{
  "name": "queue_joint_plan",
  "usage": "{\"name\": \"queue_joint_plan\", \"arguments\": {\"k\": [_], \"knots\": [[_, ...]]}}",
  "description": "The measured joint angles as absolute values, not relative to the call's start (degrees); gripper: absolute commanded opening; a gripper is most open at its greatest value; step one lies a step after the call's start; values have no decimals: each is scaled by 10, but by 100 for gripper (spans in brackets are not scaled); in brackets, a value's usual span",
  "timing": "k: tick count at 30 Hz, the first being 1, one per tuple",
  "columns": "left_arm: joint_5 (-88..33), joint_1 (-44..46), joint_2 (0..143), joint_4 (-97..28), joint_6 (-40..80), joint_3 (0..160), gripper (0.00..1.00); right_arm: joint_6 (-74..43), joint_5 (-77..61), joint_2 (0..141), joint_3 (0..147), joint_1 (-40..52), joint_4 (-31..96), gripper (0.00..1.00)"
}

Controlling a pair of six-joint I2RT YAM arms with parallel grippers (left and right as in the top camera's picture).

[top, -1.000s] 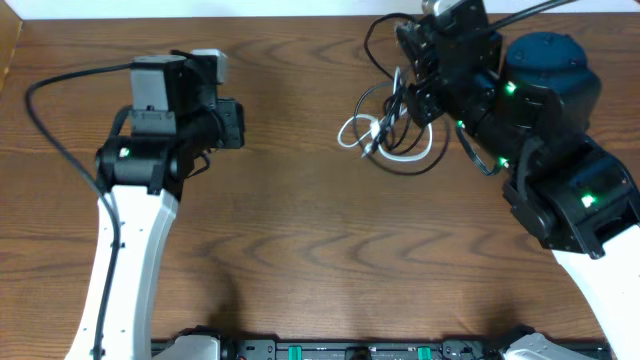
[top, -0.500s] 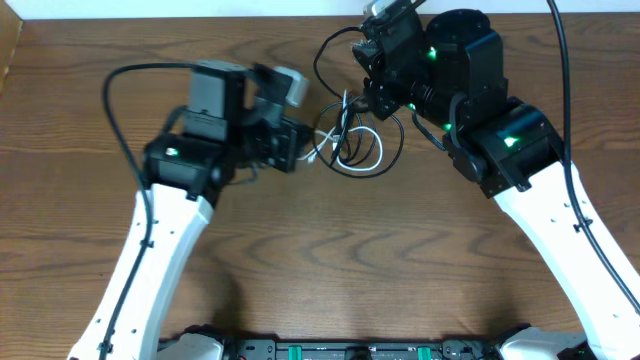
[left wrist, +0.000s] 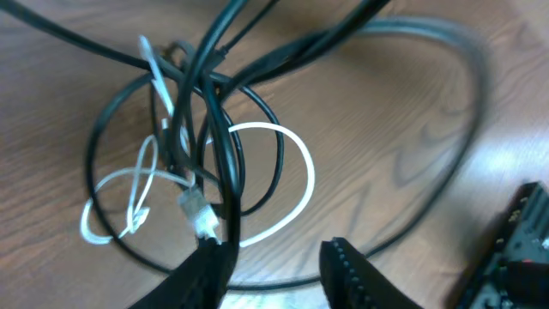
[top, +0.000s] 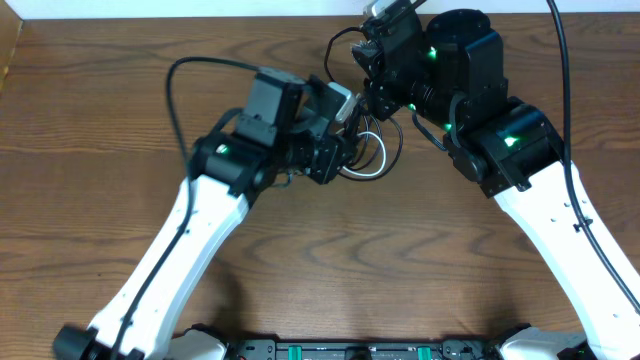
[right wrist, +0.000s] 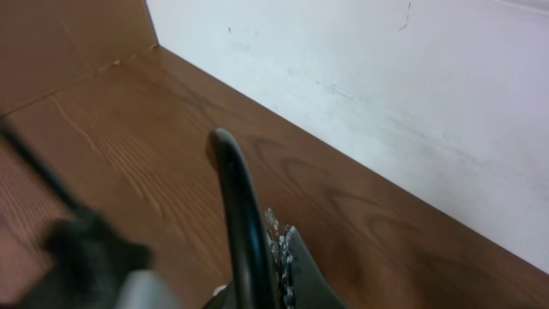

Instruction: Untangle cables

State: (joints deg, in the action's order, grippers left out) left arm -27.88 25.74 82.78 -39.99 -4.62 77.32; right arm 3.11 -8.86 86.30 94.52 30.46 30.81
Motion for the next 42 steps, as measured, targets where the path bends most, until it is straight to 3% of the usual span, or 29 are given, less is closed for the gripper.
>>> {"name": "queue_joint_plan", "arguments": {"k": [4,10,12,13,14,17,18,19,22,31,36,38,42], "knots": [[-269,257,879,-386,-48,773,44,31,-90,863,945,305,310,1],[-266,257,897,-368,-48,772,35,31,-90,863,945,305,315,1],[-266,257,897,-368,-48,772,22,32,-90,863,945,305,316,1],[-265,257,897,-369,-50,772,8,32,-90,863,945,305,318,1],[-263,257,897,-371,-49,772,7,34,-90,863,945,305,321,6],[-248,257,890,-375,-61,772,7,37,-74,863,945,305,329,42],[-245,257,885,-375,-62,772,8,38,-68,863,945,305,331,43],[-241,257,876,-376,-63,772,7,41,-62,862,945,305,332,43],[-235,257,847,-377,-66,772,8,41,-44,862,945,305,333,1],[-157,257,693,-374,-75,772,7,42,69,862,945,302,390,1],[-140,257,635,-339,-78,772,7,43,61,875,947,302,444,22],[-137,257,628,-332,-78,772,8,43,46,889,948,302,456,35],[-134,257,631,-332,-78,772,7,44,13,933,948,302,469,44]]}}
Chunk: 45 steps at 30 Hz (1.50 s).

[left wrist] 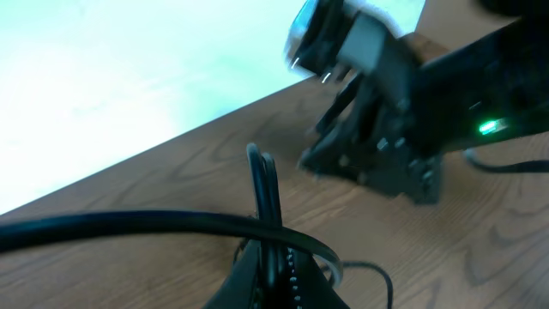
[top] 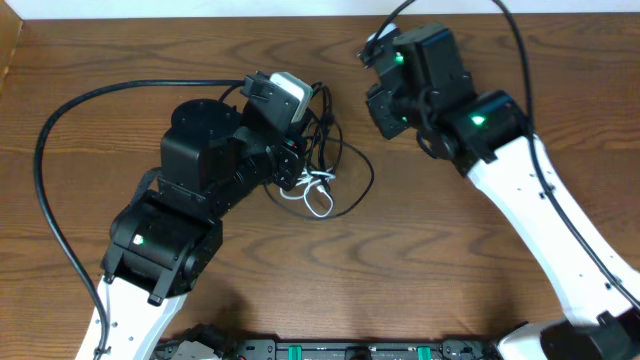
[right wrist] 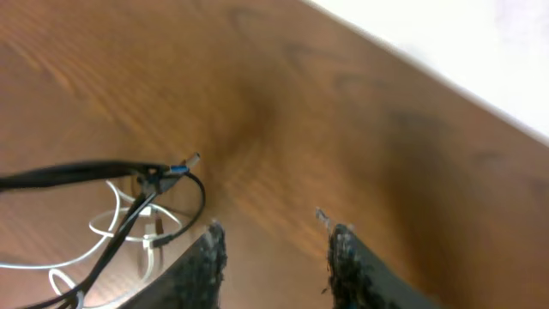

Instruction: Untangle cables

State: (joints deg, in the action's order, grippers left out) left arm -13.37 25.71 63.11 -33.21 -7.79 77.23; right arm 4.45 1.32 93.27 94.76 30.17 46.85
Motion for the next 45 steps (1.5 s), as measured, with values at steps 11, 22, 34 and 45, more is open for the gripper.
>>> {"name": "queue_joint_plan", "arguments": {"k": [11,22,34,45], "knots": [[-151,257,634,-336,-78,772,7,45,-68,1000,948,304,439,56],[-131,257,706,-345,-95,772,7,74,-86,1007,948,343,449,73],[-95,257,691,-330,-105,773,7,80,-63,1007,948,343,453,75],[-68,257,585,-325,-105,796,7,82,-63,1007,948,351,421,80]]}}
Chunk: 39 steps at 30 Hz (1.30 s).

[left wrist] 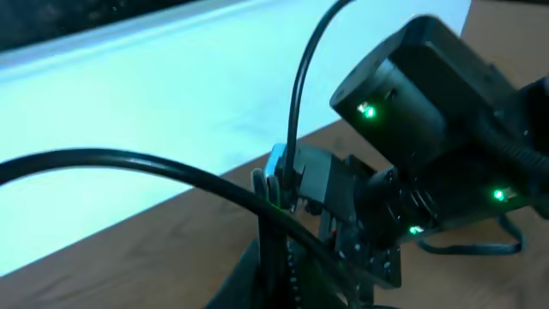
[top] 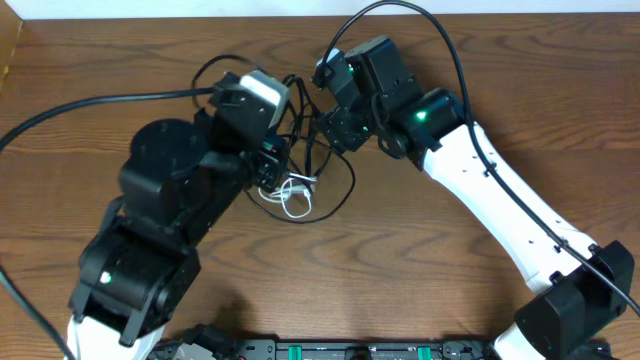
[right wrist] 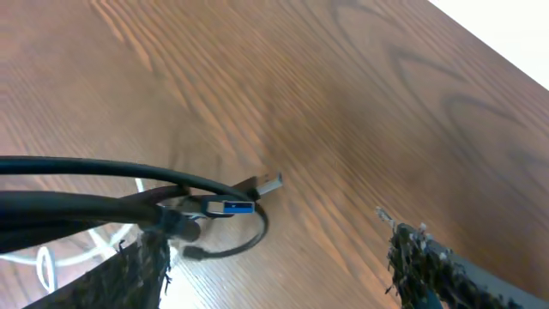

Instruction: Untangle cables

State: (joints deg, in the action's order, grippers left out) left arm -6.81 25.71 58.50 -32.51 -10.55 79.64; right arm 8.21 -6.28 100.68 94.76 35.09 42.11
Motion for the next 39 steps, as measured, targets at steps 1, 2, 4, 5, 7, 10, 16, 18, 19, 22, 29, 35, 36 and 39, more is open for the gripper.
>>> {"name": "queue_joint_plan", "arguments": {"k": [1,2,4,5,7,10,16,18,19,22,29,35,36,39], "knots": [[-66,257,582,-325,-105,796,7,82,-65,1007,948,354,418,81],[-65,257,580,-325,-105,796,8,82,-68,1007,948,357,413,82],[-62,257,581,-326,-105,796,8,82,-71,1007,948,362,402,83],[-60,257,581,-329,-105,796,7,82,-72,1007,948,364,400,84],[-60,257,582,-334,-104,796,7,82,-75,1007,948,369,394,85],[-60,257,583,-336,-103,796,7,82,-80,1007,948,378,380,85],[-60,257,585,-336,-101,796,7,82,-85,1007,948,393,352,1],[-60,257,585,-337,-100,796,7,81,-86,1007,948,393,346,1],[-60,257,585,-337,-99,796,7,80,-86,1007,948,392,345,1],[-60,257,585,-345,-95,796,9,74,-76,1007,948,391,344,1],[-58,257,585,-367,-90,796,29,51,12,1008,948,364,368,1],[-58,257,588,-374,-90,796,35,25,60,1009,948,292,392,1],[-58,257,590,-376,-90,796,35,17,62,1009,948,276,398,1],[-58,257,605,-388,-90,797,34,-6,62,1009,948,225,411,1]]}}
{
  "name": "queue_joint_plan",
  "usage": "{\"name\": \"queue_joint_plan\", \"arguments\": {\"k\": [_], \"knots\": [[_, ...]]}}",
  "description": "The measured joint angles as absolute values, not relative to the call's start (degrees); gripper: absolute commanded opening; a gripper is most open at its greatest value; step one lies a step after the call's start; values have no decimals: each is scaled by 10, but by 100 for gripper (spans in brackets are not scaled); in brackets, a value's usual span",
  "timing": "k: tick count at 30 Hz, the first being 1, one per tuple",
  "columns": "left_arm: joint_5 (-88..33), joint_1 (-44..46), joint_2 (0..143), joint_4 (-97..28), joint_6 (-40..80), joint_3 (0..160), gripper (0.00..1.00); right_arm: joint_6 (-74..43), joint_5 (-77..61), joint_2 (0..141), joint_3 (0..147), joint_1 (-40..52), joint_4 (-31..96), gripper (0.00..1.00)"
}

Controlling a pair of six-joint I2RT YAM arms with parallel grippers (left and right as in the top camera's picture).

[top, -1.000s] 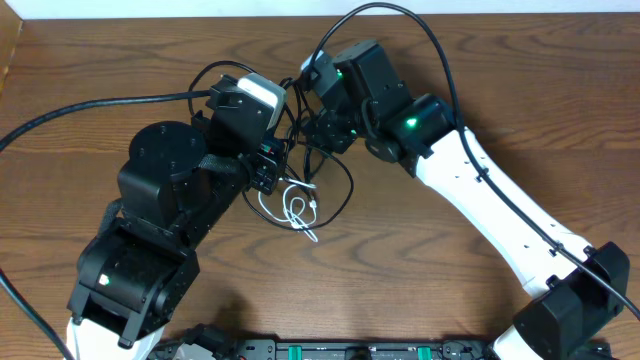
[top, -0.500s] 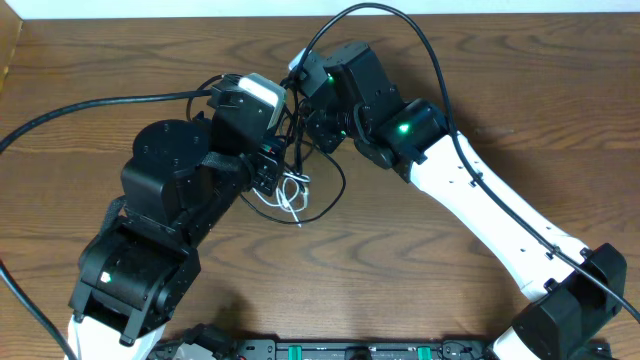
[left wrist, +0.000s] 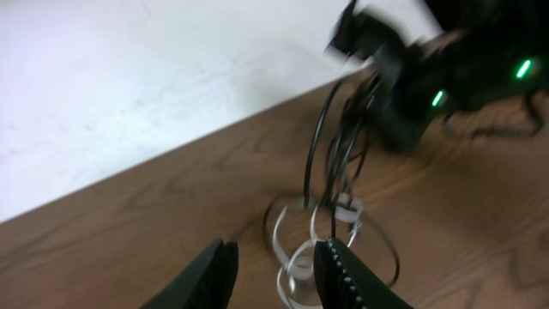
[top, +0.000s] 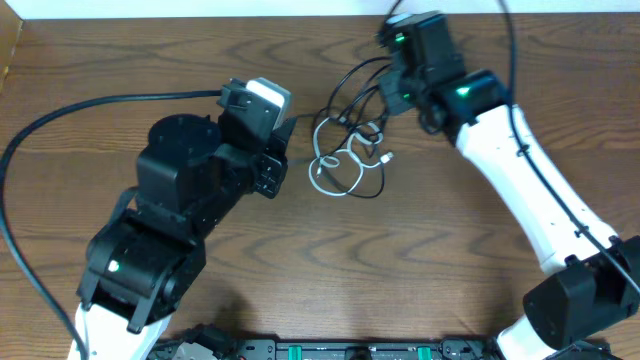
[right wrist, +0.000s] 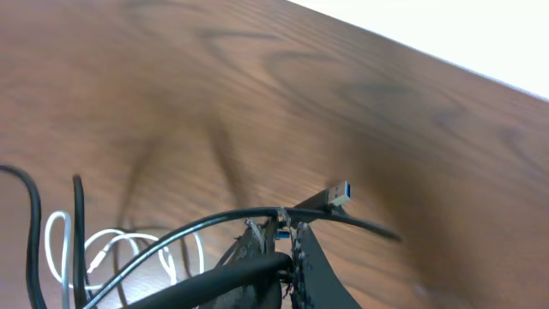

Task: Untangle cables
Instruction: 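Pull the right gripper away to the upper right, stretching the black cable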

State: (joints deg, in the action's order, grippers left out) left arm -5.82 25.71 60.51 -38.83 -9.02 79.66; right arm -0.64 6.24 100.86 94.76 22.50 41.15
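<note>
A tangle of thin black cables [top: 350, 115] and a looped white cable [top: 335, 170] lies at the middle back of the table. My right gripper [top: 388, 92] is shut on a black cable [right wrist: 193, 233] at the tangle's right end and holds part of it up. A blue-tipped USB plug [right wrist: 340, 190] sticks out just past that gripper [right wrist: 279, 232]. My left gripper [top: 282, 162] stands open left of the tangle, with nothing between its fingers [left wrist: 339, 268]. In the left wrist view the white cable [left wrist: 300, 249] lies beyond that gripper [left wrist: 276, 275], with black strands [left wrist: 310, 154] rising from it.
A thick black lead [top: 60, 120] arcs from the left arm over the table's left side. Another thick black lead [right wrist: 197, 287] runs under the right gripper. A white wall [left wrist: 129, 77] borders the far edge of the wooden table [top: 450, 260].
My left gripper was shut on a black cable and is now open and empty. My right gripper was open beside the USB plug and is now shut on a black cable, further right. The tangle sits further right.
First my left gripper was open over the tangle and my right one shut on a black cable. Then the left was shut on a black cable and the right open, moving close to the plug. Now the right holds a cable and the left is open.
</note>
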Motion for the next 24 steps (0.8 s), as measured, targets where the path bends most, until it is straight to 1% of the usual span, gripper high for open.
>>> {"name": "queue_joint_plan", "arguments": {"k": [5,7,8,10,12,17,24], "knots": [[-58,257,635,-398,-90,797,34,-35,42,994,948,132,418,1],[-58,257,646,-399,-90,797,30,-42,25,972,947,111,418,1],[-58,257,653,-399,-90,797,29,-43,21,961,947,106,418,1],[-58,257,668,-400,-90,797,29,-41,15,925,947,102,413,1],[-58,257,687,-401,-90,797,25,-36,15,877,947,105,402,1],[-58,257,726,-401,-90,797,24,-32,46,791,948,107,397,1],[-58,257,767,-399,-90,797,25,-28,58,786,948,107,402,1]]}}
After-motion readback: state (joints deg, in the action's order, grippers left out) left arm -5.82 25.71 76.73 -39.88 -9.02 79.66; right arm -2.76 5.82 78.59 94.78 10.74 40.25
